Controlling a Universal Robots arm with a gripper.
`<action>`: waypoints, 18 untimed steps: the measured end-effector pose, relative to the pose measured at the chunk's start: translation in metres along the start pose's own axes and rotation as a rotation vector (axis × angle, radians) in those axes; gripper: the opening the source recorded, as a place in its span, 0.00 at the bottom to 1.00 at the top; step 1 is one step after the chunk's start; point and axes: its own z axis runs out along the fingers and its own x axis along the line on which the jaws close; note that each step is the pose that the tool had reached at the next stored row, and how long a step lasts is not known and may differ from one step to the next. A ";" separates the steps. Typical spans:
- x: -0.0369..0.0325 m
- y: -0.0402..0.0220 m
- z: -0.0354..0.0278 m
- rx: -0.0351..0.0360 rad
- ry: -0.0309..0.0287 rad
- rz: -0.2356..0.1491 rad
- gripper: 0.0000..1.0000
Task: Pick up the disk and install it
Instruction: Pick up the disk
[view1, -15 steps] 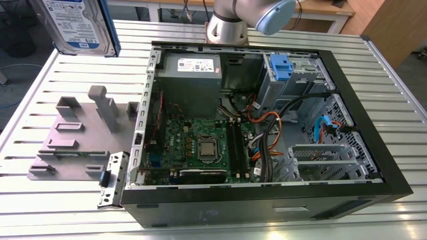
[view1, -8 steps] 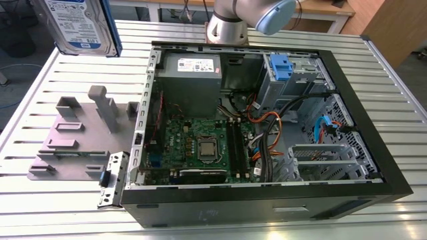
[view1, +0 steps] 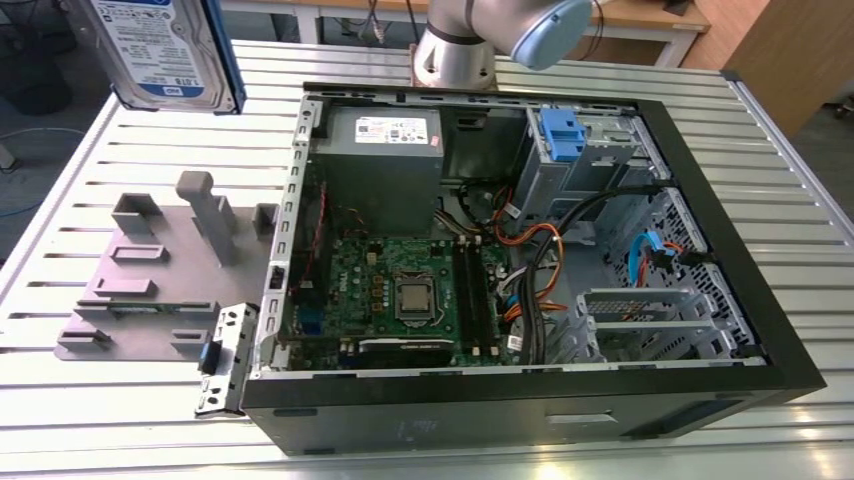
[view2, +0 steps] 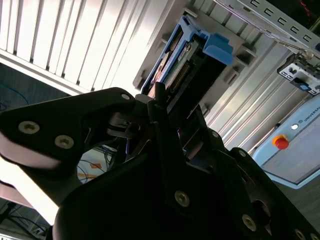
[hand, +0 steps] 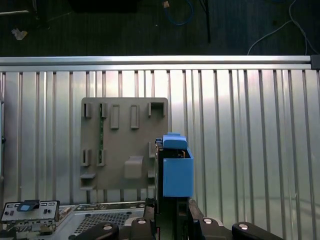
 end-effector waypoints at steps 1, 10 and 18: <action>0.0000 -0.0010 0.0000 0.0000 0.0000 0.000 0.35; -0.0006 -0.0149 -0.0006 0.0000 0.0000 0.000 0.35; -0.0014 -0.0311 -0.0012 0.0001 0.0000 0.000 0.35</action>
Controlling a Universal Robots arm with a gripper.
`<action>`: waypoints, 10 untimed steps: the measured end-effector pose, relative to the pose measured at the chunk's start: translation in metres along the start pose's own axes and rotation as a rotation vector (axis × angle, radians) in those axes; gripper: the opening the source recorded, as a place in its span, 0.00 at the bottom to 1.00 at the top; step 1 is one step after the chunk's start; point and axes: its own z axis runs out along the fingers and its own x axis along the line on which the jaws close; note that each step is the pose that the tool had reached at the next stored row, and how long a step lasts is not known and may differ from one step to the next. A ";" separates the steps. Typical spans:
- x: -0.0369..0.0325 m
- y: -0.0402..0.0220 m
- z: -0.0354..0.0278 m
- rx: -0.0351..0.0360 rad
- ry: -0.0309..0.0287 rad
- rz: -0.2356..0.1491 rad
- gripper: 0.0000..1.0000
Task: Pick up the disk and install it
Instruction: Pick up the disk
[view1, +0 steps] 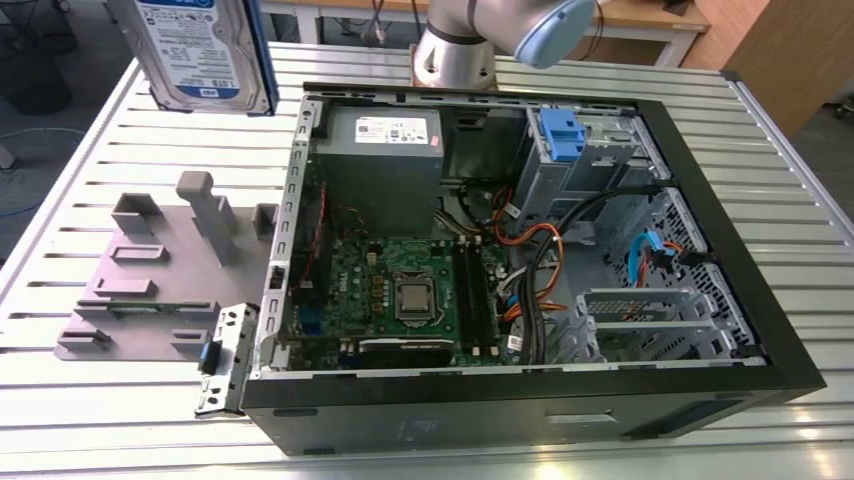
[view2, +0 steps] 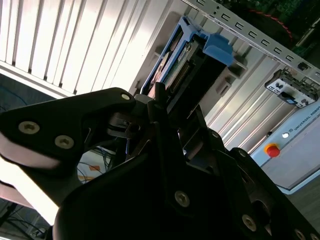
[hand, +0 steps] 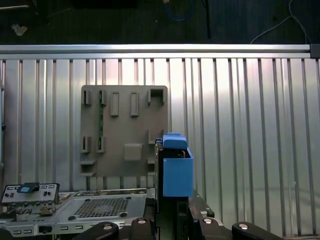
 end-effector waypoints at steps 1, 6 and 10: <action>-0.0001 -0.0021 -0.0001 0.0000 0.0000 0.000 0.35; -0.0005 -0.0128 -0.0004 -0.0001 0.0000 0.000 0.35; -0.0008 -0.0204 -0.0006 0.0000 0.0000 0.000 0.35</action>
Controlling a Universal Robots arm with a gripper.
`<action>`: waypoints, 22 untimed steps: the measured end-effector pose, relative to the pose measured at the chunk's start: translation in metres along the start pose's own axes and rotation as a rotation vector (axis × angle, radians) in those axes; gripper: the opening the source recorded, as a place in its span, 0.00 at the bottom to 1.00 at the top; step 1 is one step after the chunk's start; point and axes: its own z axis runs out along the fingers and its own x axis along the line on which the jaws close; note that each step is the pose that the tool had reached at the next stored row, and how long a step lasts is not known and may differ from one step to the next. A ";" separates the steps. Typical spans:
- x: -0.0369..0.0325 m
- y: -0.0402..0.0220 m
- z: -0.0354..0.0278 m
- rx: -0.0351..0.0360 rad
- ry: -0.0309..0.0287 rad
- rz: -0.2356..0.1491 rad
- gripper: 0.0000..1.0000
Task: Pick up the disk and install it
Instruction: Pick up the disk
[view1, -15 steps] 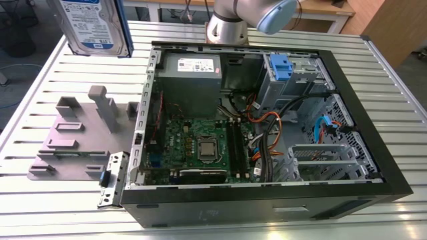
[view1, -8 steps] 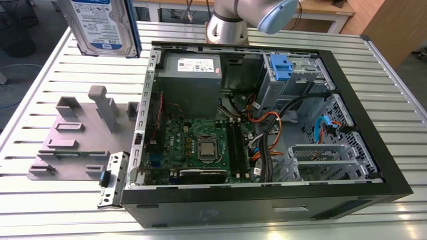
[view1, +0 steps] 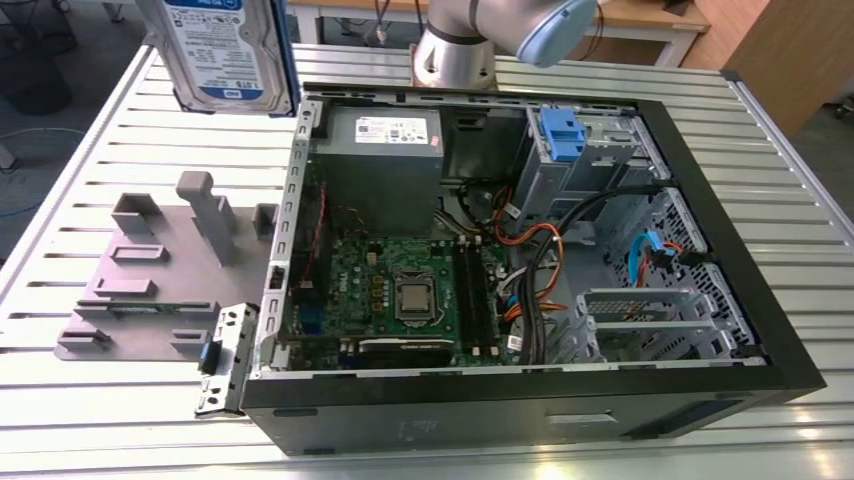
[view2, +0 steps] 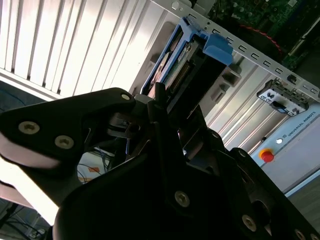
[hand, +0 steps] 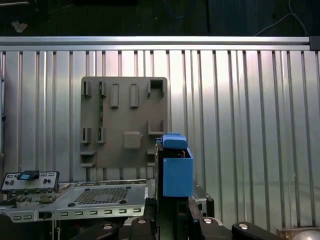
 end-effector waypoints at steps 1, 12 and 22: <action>-0.0001 -0.0018 0.0000 0.0000 0.0000 0.000 0.35; -0.0007 -0.0176 -0.0006 0.0000 0.0001 0.000 0.35; -0.0013 -0.0304 -0.0012 0.0000 0.0000 0.000 0.35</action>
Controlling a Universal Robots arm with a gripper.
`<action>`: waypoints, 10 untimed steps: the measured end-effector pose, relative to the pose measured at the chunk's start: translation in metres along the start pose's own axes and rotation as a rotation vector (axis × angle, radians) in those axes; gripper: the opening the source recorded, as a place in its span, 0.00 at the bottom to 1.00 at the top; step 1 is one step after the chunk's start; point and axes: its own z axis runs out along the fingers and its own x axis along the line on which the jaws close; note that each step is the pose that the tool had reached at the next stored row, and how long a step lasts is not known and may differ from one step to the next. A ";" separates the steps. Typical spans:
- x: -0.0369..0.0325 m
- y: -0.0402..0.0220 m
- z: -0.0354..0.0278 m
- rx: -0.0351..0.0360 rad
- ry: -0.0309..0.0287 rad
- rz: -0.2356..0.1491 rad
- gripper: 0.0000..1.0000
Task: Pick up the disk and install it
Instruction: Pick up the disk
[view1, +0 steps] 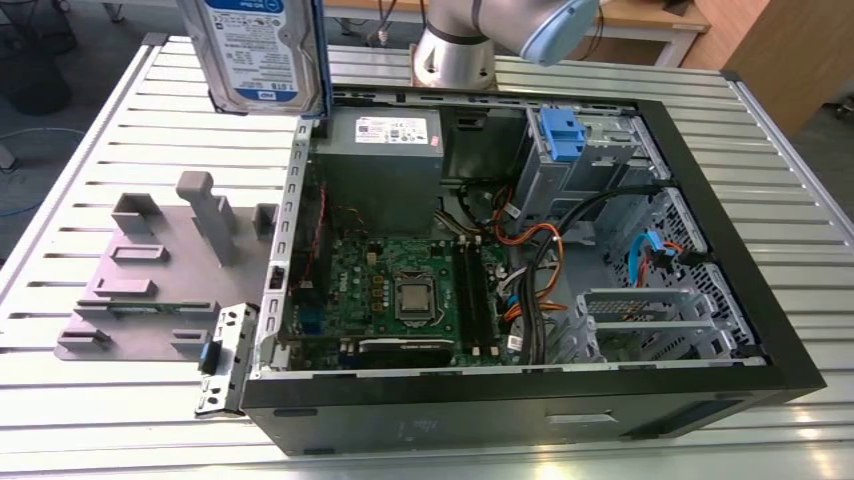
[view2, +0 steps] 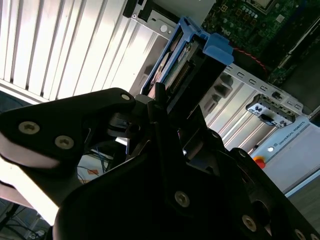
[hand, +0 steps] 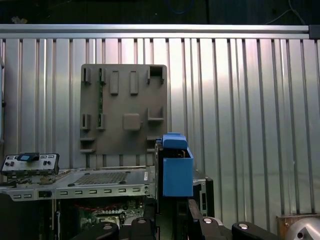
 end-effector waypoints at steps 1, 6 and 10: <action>-0.0001 -0.0012 -0.0001 0.0000 0.0000 0.000 0.35; -0.0003 -0.0083 -0.0004 0.0000 0.0000 0.000 0.35; -0.0006 -0.0136 -0.0006 0.0000 0.0000 0.000 0.35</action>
